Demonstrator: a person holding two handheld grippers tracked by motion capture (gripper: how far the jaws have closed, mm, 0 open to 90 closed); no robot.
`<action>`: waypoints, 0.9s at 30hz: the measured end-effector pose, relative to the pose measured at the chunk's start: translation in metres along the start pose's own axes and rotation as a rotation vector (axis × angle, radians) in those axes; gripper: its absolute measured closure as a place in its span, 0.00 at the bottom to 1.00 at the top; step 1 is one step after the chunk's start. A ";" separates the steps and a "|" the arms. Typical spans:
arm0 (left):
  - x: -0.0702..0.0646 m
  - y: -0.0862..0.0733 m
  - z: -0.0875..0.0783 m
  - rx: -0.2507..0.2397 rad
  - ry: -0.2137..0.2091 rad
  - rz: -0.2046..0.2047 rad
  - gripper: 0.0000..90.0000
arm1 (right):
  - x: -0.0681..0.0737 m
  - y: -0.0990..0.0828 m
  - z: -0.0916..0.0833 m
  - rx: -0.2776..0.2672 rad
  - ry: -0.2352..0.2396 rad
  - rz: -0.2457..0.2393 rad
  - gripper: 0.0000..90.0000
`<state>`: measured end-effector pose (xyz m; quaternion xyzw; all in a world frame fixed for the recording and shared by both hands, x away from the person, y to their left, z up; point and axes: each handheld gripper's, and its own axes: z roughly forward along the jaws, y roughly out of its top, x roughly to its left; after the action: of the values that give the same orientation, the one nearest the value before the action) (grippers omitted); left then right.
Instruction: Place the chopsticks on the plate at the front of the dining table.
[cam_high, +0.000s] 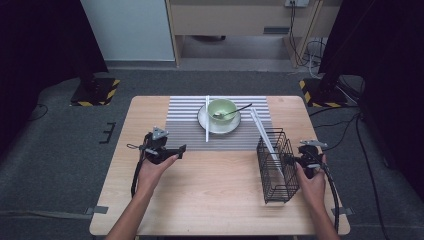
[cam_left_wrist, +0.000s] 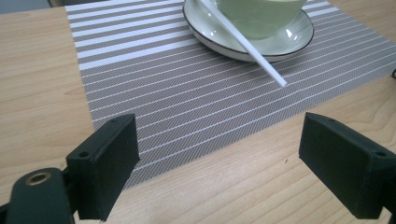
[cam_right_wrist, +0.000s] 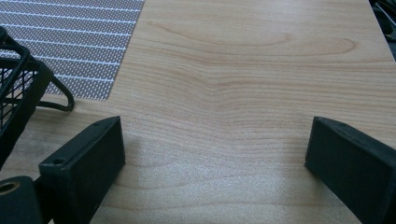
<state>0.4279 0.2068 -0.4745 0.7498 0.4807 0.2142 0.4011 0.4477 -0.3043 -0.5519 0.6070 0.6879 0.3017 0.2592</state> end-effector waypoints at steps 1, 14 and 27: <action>0.002 -0.001 -0.002 0.003 0.004 0.001 0.12 | 0.000 0.000 0.000 0.001 0.000 0.004 0.05; 0.021 -0.019 -0.018 0.026 0.031 0.005 0.10 | 0.000 0.000 0.000 0.000 -0.001 0.001 0.05; 0.036 -0.039 -0.029 0.044 0.050 -0.005 0.09 | 0.001 0.000 0.000 0.001 -0.001 0.005 0.05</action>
<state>0.4021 0.2590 -0.4911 0.7516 0.4970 0.2211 0.3731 0.4477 -0.3036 -0.5518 0.6091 0.6865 0.3015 0.2584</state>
